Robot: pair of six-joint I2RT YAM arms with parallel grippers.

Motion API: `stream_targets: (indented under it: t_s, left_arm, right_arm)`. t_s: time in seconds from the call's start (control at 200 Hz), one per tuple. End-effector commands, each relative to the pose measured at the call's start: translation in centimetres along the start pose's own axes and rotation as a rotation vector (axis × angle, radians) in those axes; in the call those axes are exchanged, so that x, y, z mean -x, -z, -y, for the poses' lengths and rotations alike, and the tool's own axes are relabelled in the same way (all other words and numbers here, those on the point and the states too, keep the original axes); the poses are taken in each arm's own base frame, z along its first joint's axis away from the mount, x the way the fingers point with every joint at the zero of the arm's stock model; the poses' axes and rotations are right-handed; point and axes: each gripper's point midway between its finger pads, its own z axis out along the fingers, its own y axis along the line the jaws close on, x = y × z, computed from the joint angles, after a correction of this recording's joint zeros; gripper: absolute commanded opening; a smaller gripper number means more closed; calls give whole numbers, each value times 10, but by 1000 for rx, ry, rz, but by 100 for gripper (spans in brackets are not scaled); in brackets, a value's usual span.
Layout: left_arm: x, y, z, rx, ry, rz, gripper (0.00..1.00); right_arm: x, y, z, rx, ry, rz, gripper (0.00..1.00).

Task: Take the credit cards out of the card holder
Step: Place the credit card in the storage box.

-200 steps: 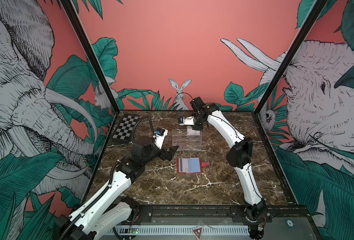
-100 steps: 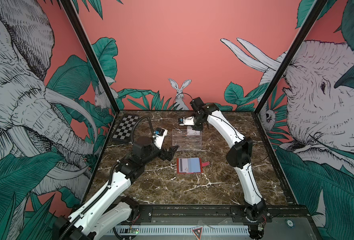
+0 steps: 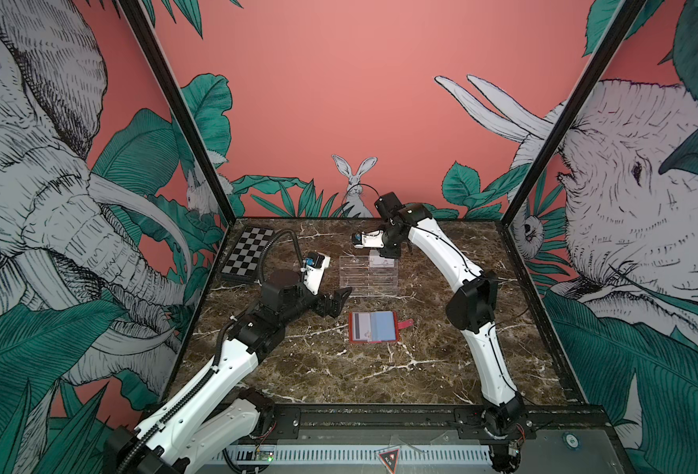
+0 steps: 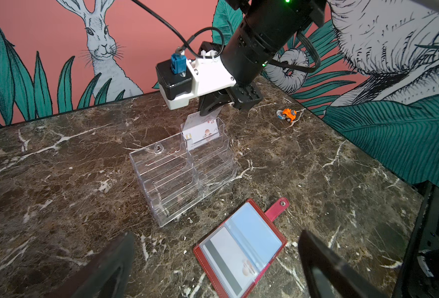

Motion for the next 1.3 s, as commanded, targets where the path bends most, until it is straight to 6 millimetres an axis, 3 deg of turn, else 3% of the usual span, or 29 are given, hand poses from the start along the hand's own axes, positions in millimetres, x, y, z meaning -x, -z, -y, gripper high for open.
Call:
stream_targets:
  t_s: [0.0,1.295]
  left_arm:
    - [-3,2,2,-11,6,-5,99]
    - [-9,-3,5,-32,23,-31,99]
  right_arm:
    - [-1,-12,-11,39,-8,-23,0]
    - [-2,-26,-19,62,-24,-40,3]
